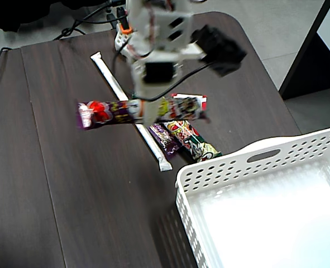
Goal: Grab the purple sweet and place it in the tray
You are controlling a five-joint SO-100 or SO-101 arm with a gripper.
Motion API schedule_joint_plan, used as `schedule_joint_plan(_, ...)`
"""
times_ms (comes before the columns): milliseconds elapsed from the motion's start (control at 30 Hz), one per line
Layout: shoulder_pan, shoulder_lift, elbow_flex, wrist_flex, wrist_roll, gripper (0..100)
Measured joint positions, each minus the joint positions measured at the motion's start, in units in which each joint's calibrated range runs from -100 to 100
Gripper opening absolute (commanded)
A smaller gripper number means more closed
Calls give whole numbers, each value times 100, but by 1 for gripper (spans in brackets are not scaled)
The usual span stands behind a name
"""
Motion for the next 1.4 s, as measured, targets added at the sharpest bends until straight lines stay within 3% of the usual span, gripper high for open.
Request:
schedule_joint_plan(333, -1184, -576, 0, -623, -782, 5)
schedule_joint_plan(733, -2286, -259, 0, -1843, -854, 5)
schedule_joint_plan(1400, -2691, 225, 0, -3626, -1038, 5)
